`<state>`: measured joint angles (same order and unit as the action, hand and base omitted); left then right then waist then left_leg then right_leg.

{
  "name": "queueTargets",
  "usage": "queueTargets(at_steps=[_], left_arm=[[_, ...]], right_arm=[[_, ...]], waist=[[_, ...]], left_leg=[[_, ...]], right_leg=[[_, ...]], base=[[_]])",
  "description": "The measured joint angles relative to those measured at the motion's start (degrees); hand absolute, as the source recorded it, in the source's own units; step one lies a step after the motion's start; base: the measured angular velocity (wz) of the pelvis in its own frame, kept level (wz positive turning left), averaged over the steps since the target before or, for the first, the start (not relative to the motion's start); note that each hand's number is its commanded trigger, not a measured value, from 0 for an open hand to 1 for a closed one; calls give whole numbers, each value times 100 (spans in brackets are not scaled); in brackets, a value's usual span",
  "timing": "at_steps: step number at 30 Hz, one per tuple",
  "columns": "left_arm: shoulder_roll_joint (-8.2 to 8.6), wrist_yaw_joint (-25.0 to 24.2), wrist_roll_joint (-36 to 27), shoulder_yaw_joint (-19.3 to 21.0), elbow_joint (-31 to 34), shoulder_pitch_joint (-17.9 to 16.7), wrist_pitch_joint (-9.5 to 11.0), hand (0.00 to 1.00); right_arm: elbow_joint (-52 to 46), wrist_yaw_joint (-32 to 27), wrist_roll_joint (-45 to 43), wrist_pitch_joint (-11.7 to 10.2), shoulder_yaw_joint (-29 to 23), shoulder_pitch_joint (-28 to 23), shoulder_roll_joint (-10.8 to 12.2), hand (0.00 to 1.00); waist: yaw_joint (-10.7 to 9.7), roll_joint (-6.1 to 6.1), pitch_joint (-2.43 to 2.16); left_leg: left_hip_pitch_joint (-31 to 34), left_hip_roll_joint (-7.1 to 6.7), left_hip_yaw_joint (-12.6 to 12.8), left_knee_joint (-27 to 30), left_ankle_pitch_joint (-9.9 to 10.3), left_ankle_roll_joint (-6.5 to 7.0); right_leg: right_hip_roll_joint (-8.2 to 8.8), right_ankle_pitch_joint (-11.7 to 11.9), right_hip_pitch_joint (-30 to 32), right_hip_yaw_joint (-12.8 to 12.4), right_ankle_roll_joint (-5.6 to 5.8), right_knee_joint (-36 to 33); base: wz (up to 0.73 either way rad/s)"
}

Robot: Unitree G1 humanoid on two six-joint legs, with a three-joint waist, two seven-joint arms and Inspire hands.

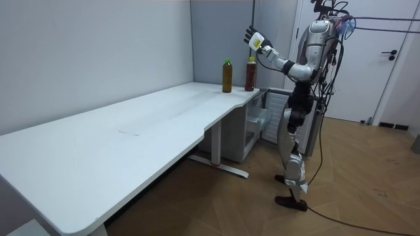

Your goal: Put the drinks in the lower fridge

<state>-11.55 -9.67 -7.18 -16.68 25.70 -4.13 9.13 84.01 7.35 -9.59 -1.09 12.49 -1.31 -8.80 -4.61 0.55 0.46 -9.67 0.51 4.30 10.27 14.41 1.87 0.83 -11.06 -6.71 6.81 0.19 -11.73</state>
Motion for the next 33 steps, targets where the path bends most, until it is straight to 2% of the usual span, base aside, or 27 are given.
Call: queueTargets(at_steps=[5, 8, 16, 21, 27, 33], left_arm=[[-62, -97, 0, -43, -13, -3, -288, 0], [-61, -113, 0, -46, -14, -5, -387, 0], [-56, -137, 6, -48, -99, -22, -610, 0], [-54, -226, 9, -159, -203, -75, -634, 0], [-56, -342, 10, -267, -300, -253, -761, 0], [-54, -463, 6, -270, -387, -257, -792, 0]], right_arm=[[-110, -37, -2, 143, -3, -3, -2, 0], [-155, -48, -1, 186, -3, -1, -9, 0], [-167, -92, -41, 246, -8, -1, -16, 0], [-144, -113, -73, 249, 1, -5, -17, 0], [-165, -89, -159, 305, 4, -5, -16, 0], [-173, -40, -191, 370, 18, -7, -12, 0]], waist=[[6, -3, 1], [5, -20, 8], [5, -96, 18], [-10, -98, 16], [-14, -53, 25], [8, 67, 23]], left_leg=[[0, 2, 39, -50, 0, 0], [8, 4, 48, -59, 0, 0], [49, 7, 60, -75, 0, 0], [42, -5, 61, -66, 0, 0], [42, -15, 88, -52, -1, 0], [27, -3, 115, -44, -1, 0]], right_leg=[[-10, 1, 43, -37, 2, -2], [-14, 1, 63, -36, 2, 0], [-19, 1, 120, -36, 2, 0], [-17, 1, 107, -64, 3, 0], [-10, -4, 114, -86, 6, -1], [-9, -12, 104, -125, 12, 7]], base=[[-4], [0], [0], [0], [0], [-1]])
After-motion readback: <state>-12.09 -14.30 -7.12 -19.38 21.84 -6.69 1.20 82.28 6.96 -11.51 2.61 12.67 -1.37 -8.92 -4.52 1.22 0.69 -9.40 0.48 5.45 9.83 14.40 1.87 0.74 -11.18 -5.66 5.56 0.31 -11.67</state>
